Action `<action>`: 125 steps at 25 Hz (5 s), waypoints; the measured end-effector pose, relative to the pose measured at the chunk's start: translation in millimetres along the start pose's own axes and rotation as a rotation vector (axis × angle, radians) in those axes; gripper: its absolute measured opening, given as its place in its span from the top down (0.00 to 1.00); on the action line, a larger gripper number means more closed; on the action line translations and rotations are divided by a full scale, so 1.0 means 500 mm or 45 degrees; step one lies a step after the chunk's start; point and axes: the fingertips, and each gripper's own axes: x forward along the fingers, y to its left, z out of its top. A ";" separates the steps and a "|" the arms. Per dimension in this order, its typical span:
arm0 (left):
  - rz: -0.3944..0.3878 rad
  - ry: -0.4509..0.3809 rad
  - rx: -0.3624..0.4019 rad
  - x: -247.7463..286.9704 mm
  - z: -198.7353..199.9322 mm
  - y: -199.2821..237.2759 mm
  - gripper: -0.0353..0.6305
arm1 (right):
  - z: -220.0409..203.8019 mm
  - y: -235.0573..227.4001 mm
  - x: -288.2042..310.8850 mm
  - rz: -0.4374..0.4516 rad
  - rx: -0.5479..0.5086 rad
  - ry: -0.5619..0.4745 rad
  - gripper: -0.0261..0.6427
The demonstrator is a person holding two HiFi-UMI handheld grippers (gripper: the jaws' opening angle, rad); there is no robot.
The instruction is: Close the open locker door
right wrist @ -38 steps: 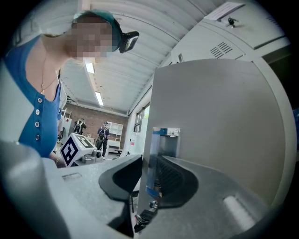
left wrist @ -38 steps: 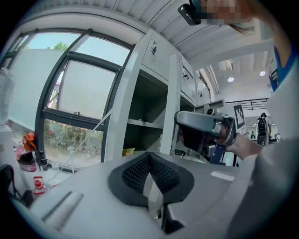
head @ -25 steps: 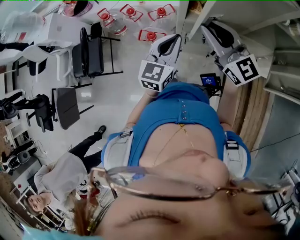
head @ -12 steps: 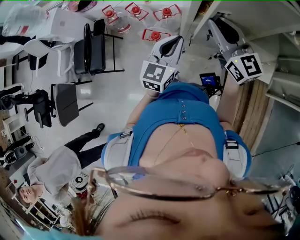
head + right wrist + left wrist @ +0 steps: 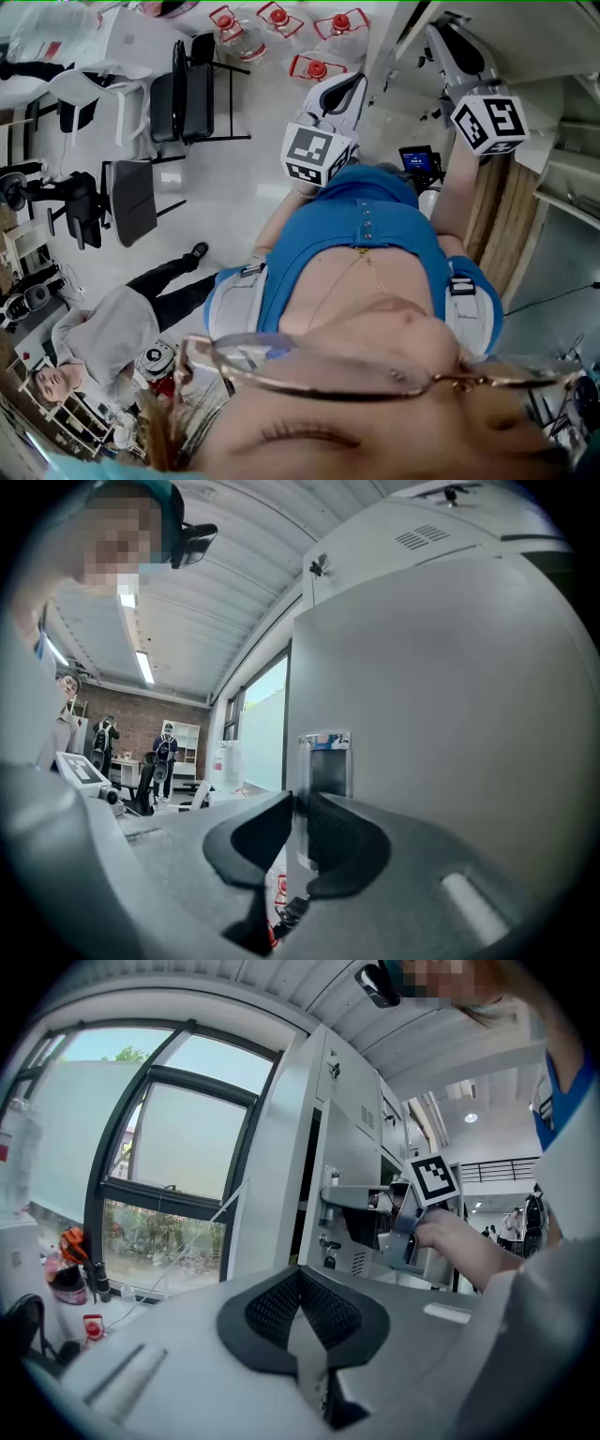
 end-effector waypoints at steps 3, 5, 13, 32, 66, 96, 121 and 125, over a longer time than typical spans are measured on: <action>0.006 -0.007 -0.004 -0.006 0.003 0.000 0.95 | 0.002 -0.008 0.007 -0.022 -0.007 0.004 0.89; 0.016 -0.006 -0.007 -0.008 0.003 0.006 0.95 | 0.000 -0.014 0.015 -0.040 -0.010 0.010 0.89; 0.042 0.005 -0.009 -0.005 0.011 0.024 0.95 | -0.005 -0.038 0.046 -0.119 -0.024 0.057 0.89; 0.026 0.006 -0.020 -0.001 0.014 0.031 0.95 | -0.002 -0.058 0.071 -0.226 -0.075 0.085 0.89; -0.134 0.024 0.034 0.090 0.020 -0.054 0.95 | -0.066 -0.027 -0.065 -0.280 -0.121 0.157 0.96; -0.098 0.042 0.087 0.183 0.007 -0.227 0.96 | -0.143 -0.021 -0.236 -0.188 -0.027 0.154 0.96; -0.087 0.040 0.134 0.181 -0.002 -0.355 0.95 | -0.141 -0.043 -0.344 -0.116 -0.028 0.180 0.96; -0.094 0.046 0.138 0.181 -0.004 -0.367 0.95 | -0.142 -0.039 -0.357 -0.110 -0.020 0.191 0.96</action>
